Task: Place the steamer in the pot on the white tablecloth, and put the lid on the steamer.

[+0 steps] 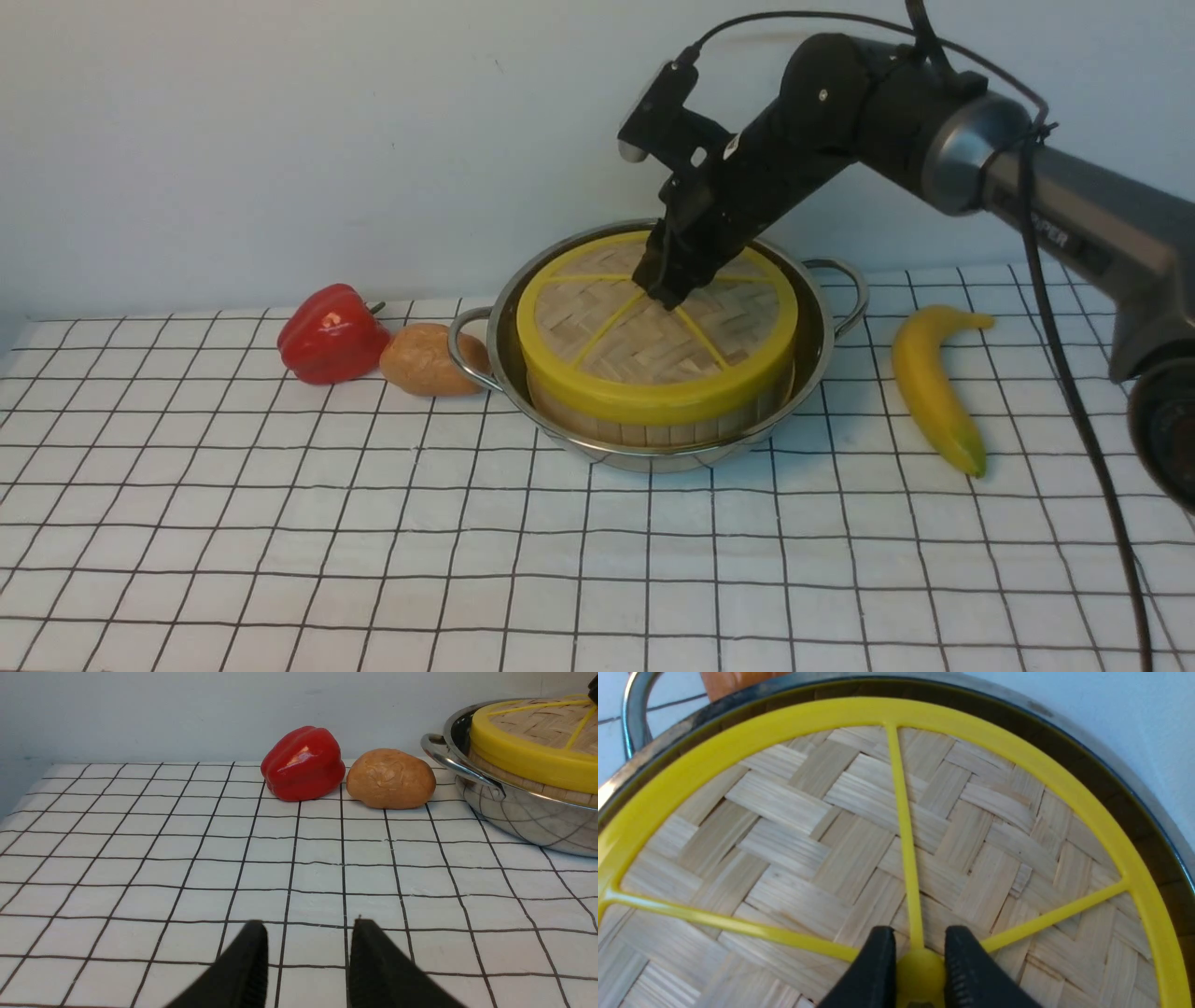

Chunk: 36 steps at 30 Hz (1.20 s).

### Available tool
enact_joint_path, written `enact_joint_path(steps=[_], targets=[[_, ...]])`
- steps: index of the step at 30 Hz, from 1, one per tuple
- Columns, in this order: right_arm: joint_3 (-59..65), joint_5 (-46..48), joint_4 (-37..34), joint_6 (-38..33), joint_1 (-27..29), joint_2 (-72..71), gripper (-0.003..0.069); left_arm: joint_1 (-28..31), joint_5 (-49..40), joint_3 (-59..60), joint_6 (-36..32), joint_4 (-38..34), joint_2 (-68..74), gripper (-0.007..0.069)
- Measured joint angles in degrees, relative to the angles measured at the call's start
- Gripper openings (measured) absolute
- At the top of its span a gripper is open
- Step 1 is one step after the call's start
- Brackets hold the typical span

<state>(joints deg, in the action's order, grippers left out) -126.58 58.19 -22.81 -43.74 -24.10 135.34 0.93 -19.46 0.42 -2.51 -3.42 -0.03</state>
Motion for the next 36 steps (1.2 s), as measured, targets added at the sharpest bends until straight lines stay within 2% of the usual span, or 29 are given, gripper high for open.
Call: enact_joint_path(steps=[4, 7, 8, 9, 13, 18, 25, 29, 30, 36], targets=[[0.00, -0.46, 0.58, 0.11, -0.04, 0.00, 0.0178, 0.00, 0.00, 0.00, 0.00, 0.00, 0.00, 0.0243], [0.11, -3.32, 4.04, 2.01, -0.34, -1.14, 0.0296, 0.00, 0.00, 0.00, 0.00, 0.00, 0.00, 0.0243], [0.11, -3.61, 4.67, 2.16, -0.39, -1.27, 0.0315, 0.00, 0.00, 0.00, 0.00, 0.00, 0.00, 0.0243], [0.23, -6.04, 7.34, 3.97, -0.38, -2.81, 0.0386, 0.00, 0.00, 0.00, 0.00, 0.00, 0.00, 0.0243], [0.15, -10.52, 13.21, 8.61, 0.19, -8.40, 0.0489, 0.00, 0.00, 0.00, 0.00, 0.00, 0.00, 0.0243], [-0.42, -11.30, 14.01, 9.73, 0.43, -13.48, 0.0516, 0.00, 0.00, 0.00, 0.00, 0.00, 0.00, 0.0243], [-0.11, -7.08, 15.56, 11.44, 0.38, -14.84, 0.0478, 0.00, 0.00, 0.00, 0.00, 0.00, 0.00, 0.0243], [0.04, -9.61, 16.32, 16.99, 0.38, -17.79, 0.0391, 0.00, 0.00, 0.00, 0.00, 0.00, 0.00, 0.0243], [0.04, -12.11, 16.79, 20.73, 0.38, -20.07, 0.0342, 0.00, 0.00, 0.00, 0.00, 0.00, 0.00, 0.0243], [0.04, -17.11, 17.40, 31.33, 0.38, -27.54, 0.0157, 0.00, 0.00, 0.00, 0.00, 0.00, 0.00, 0.0243]])
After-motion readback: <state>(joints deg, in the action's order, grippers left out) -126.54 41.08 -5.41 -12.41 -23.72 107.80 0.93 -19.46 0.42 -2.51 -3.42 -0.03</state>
